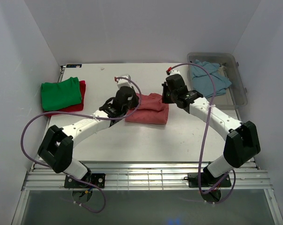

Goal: Fold and stack the t-shirts
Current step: Fold the tshirt

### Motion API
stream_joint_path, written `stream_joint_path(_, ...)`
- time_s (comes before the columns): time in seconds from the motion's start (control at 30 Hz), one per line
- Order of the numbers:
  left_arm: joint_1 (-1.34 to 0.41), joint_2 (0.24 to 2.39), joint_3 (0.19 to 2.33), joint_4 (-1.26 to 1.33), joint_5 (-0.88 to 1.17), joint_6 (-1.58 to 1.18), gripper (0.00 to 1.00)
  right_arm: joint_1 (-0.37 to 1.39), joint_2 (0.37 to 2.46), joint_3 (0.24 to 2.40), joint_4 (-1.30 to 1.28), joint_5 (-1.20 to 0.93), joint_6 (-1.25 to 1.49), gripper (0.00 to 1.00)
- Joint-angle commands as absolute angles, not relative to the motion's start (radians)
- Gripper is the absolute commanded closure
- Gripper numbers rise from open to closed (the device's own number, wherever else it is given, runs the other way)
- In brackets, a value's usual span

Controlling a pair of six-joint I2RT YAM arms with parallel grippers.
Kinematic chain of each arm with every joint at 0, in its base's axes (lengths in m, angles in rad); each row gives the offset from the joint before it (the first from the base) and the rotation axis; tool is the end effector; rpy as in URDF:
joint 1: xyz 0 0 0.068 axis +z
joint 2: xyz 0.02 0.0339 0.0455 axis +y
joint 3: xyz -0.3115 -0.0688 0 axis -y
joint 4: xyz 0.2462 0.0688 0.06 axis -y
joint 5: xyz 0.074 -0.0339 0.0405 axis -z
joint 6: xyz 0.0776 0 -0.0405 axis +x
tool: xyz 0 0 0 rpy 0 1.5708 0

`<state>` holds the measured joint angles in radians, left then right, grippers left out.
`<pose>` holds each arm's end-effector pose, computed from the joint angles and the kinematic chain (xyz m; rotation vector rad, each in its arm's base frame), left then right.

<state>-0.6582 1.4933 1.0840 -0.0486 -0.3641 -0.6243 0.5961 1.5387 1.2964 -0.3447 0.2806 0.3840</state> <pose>0.3152 -0.2088 0.3164 -0.1963 2.0160 -0.4519 0.3324 0.1995 0.3417 -0.0654 2.1433 0.2728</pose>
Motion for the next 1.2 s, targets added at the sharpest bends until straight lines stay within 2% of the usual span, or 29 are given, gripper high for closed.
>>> stream_joint_path(0.0, -0.725, 1.52, 0.994, 0.032, -0.269, -0.663, 1.0, 0.604, 1.532, 1.194, -0.264, 0.075, 0.419, 0.92)
stream_joint_path(0.23, -0.752, 1.612, 0.951, 0.097, -0.21, -0.703, 1.0, 0.609, 1.583, 1.141, -0.23, -0.07, 0.448, 0.92)
stream_joint_path(0.5, -0.756, 1.721, 0.991, 0.129, -0.202, -0.686, 1.0, 0.621, 1.66, 1.149, -0.19, -0.127, 0.479, 0.92)
stream_joint_path(0.8, -0.761, 1.744, 0.939, 0.133, -0.213, -0.698, 1.0, 0.624, 1.815, 1.271, -0.195, -0.129, 0.465, 0.92)
stream_joint_path(0.93, -0.761, 1.733, 0.888, 0.132, -0.224, -0.713, 1.0, 0.62, 1.935, 1.405, -0.218, -0.054, 0.425, 0.92)
stream_joint_path(1.0, -0.761, 1.733, 0.858, 0.13, -0.23, -0.722, 1.0, 0.609, 1.974, 1.538, -0.264, -0.006, 0.405, 0.92)
stream_joint_path(1.07, -0.761, 1.733, 0.832, 0.127, -0.233, -0.73, 1.0, 0.586, 2.023, 1.671, -0.291, 0.109, 0.382, 0.92)
stream_joint_path(1.17, -0.762, 1.727, 0.807, 0.127, -0.232, -0.75, 1.0, 0.574, 2.045, 1.762, -0.321, 0.27, 0.348, 0.92)
